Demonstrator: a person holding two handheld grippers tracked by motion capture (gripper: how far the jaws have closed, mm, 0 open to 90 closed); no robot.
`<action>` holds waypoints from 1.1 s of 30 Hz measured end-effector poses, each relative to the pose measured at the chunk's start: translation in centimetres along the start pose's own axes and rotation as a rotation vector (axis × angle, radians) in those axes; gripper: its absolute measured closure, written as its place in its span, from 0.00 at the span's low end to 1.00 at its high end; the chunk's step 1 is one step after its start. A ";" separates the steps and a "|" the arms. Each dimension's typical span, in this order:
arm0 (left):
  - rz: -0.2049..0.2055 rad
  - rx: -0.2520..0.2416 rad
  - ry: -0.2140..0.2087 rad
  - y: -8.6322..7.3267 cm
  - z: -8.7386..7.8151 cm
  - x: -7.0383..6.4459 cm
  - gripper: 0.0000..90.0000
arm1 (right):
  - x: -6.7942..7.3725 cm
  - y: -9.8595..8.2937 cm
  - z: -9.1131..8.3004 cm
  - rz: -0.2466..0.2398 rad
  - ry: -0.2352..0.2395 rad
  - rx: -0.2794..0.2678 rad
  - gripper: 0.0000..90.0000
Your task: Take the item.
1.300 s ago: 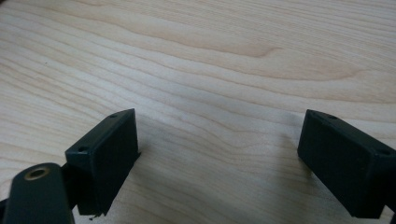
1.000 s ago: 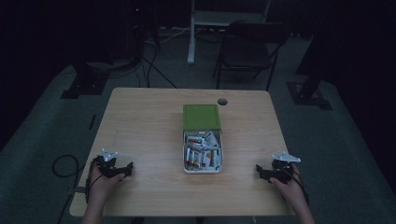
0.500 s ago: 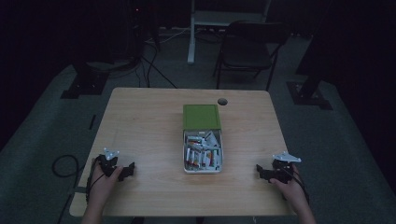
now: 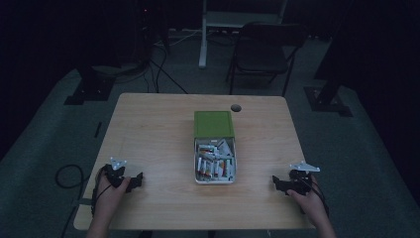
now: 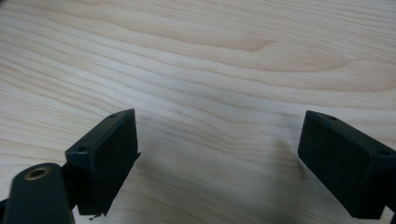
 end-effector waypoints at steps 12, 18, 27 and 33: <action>0.008 0.006 -0.007 0.1 0.2 -0.1 0.00 | 1.8 1.6 -1.6 -0.001 0.049 -0.027 0.13; 0.008 0.005 -0.008 0.1 0.2 -0.1 0.00 | 3.0 2.7 -2.2 -0.016 0.074 -0.050 0.13; 0.030 0.003 -0.026 0.1 0.2 -0.6 0.00 | 5.1 4.5 -3.2 -0.044 0.112 -0.076 0.13; 0.029 0.005 -0.027 0.1 0.1 -0.7 0.00 | 6.6 5.9 -3.9 -0.057 0.142 -0.100 0.16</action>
Point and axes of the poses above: each handheld gripper's, and its own axes: z roughly forward along the jaws, y roughly out of its top, x roughly to its left, the point moved 6 cm from there along z, roughly forward along the jaws, and after that the axes turned 1 degree about z, right-handed, at the moved point
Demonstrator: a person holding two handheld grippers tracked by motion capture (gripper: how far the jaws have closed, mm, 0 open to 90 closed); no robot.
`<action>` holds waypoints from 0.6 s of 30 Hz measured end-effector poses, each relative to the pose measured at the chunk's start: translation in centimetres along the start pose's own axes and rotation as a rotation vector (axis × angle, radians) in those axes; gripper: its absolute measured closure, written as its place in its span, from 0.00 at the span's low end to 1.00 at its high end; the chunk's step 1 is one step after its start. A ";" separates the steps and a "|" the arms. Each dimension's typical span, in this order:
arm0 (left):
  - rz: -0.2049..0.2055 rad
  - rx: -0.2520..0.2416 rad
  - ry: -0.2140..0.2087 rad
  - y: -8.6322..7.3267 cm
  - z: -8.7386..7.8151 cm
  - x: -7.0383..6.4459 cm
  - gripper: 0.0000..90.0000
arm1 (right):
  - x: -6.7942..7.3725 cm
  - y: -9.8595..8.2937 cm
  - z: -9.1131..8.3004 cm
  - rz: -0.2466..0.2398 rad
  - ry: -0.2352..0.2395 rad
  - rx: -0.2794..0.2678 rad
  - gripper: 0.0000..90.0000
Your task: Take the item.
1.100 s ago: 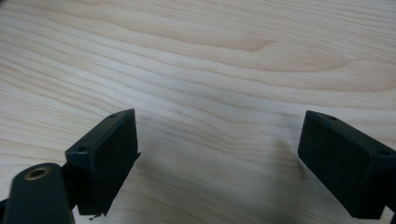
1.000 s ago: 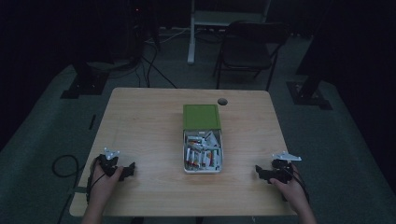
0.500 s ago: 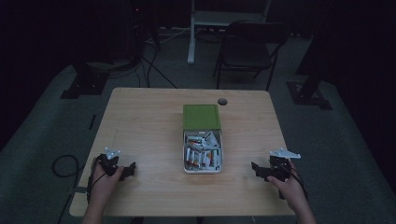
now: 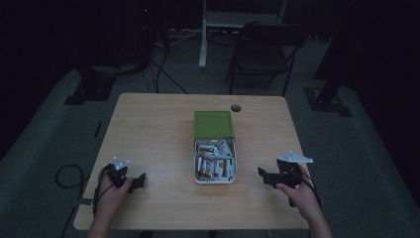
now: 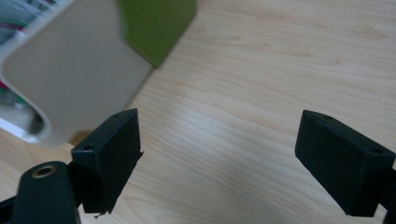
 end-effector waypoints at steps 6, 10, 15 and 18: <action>0.000 0.000 0.000 0.0 0.0 0.0 0.00 | 1.7 1.7 -0.4 -0.028 0.028 -0.030 0.16; -0.001 -0.001 0.000 0.0 0.0 0.0 0.00 | 2.8 2.7 -0.7 -0.046 0.055 -0.056 0.16; 0.000 0.000 0.000 0.0 0.0 0.0 0.00 | 4.1 3.6 -0.9 -0.074 0.081 -0.073 0.16; 0.000 0.000 0.000 0.0 0.0 0.0 0.00 | 4.9 4.1 -1.0 -0.086 0.098 -0.086 0.16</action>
Point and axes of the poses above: each handheld gripper's, and its own axes: z roughly forward along the jaws, y roughly out of its top, x roughly to its left, the point moved 6 cm from there along z, roughly forward along the jaws, and after that the axes turned 1 degree about z, right-handed, at the moved point
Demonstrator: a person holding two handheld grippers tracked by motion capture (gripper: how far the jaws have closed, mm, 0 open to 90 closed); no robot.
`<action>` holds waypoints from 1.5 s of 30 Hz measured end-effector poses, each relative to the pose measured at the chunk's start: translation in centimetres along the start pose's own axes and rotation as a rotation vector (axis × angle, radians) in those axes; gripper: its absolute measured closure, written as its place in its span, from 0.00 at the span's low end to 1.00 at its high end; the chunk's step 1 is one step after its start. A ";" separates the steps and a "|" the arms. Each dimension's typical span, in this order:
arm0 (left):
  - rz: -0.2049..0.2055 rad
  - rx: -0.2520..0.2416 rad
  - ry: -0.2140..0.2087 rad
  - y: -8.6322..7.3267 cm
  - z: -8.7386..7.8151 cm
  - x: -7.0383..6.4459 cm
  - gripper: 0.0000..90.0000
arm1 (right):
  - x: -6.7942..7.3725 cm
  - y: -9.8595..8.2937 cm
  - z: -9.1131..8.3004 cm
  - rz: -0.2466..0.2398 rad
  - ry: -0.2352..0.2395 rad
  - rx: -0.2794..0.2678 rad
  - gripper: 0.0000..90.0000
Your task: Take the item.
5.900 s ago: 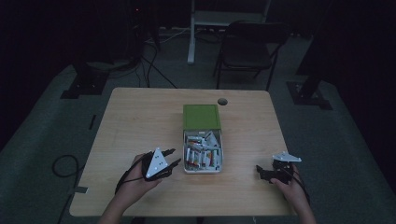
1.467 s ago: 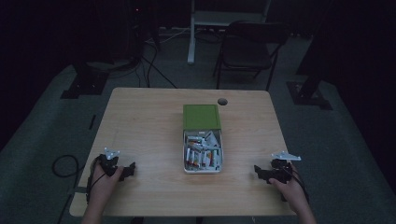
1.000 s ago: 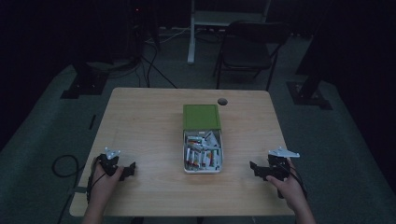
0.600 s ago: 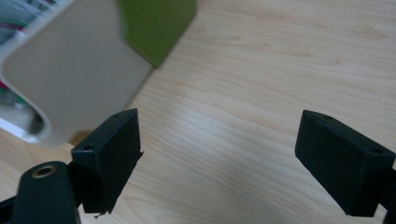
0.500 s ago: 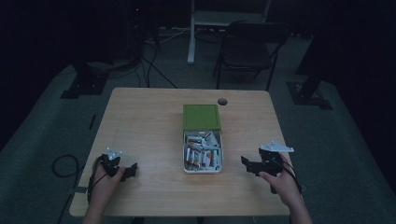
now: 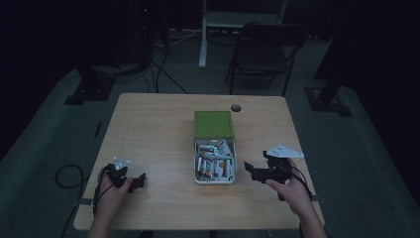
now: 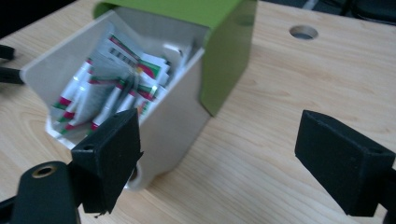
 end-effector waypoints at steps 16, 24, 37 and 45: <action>0.000 0.000 0.000 0.0 0.0 0.0 0.00 | 3.9 1.8 0.8 -0.061 0.082 -0.025 0.16; 0.001 0.000 0.001 0.0 0.0 0.0 0.00 | 6.0 2.0 1.8 -0.091 0.129 -0.017 0.19; 0.003 -0.001 0.000 0.1 0.0 0.0 0.00 | 8.6 1.1 4.3 -0.101 0.159 -0.017 0.40; 0.003 -0.001 0.000 0.1 0.0 0.0 0.00 | 8.9 0.2 6.3 -0.081 0.157 0.007 0.54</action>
Point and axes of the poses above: each handheld gripper's, and its own axes: z roughly forward along the jaws, y roughly out of its top, x roughly to its left, the point moved 6 cm from there along z, roughly forward along the jaws, and after that the axes turned 1 degree about z, right-handed, at the moved point
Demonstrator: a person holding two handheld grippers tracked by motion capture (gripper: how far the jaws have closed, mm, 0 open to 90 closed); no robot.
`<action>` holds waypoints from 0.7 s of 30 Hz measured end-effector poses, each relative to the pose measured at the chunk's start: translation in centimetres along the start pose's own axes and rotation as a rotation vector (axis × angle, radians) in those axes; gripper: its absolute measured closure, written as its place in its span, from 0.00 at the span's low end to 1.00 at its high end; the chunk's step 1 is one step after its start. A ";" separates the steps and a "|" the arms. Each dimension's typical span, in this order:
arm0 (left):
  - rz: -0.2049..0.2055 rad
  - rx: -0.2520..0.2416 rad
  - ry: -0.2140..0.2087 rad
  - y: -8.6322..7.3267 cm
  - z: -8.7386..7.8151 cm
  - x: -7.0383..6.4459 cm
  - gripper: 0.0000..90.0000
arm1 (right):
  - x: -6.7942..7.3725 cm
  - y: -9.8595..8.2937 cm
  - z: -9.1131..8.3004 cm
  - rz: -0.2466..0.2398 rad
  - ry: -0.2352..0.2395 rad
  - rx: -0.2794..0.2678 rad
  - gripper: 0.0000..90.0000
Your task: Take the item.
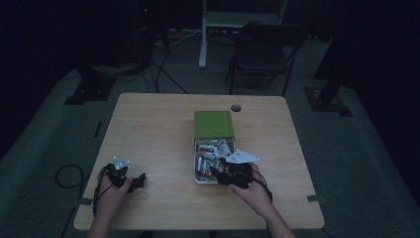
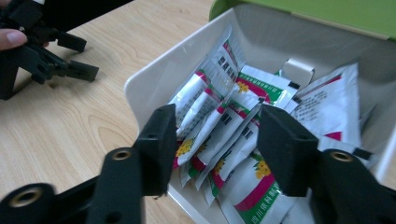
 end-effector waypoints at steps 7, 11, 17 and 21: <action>0.000 0.000 0.000 0.0 0.0 0.0 0.00 | 0.4 -0.6 1.2 -0.013 -0.001 0.023 0.64; 0.000 0.000 0.000 0.0 0.0 0.0 0.00 | 0.5 -0.8 1.8 -0.001 -0.005 0.030 0.71; 0.000 0.000 0.000 0.0 0.0 0.0 0.00 | 0.5 -0.9 2.3 0.026 -0.015 0.030 0.81; 0.000 0.000 0.000 0.0 0.0 0.0 0.00 | 0.6 -0.9 2.7 0.025 -0.015 0.046 0.79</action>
Point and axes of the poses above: each handheld gripper's, and its own axes: z roughly forward along the jaws, y roughly out of its top, x roughly to its left, the point moved 6 cm from there along z, roughly forward along the jaws, and after that the axes turned 1 degree about z, right-handed, at the moved point
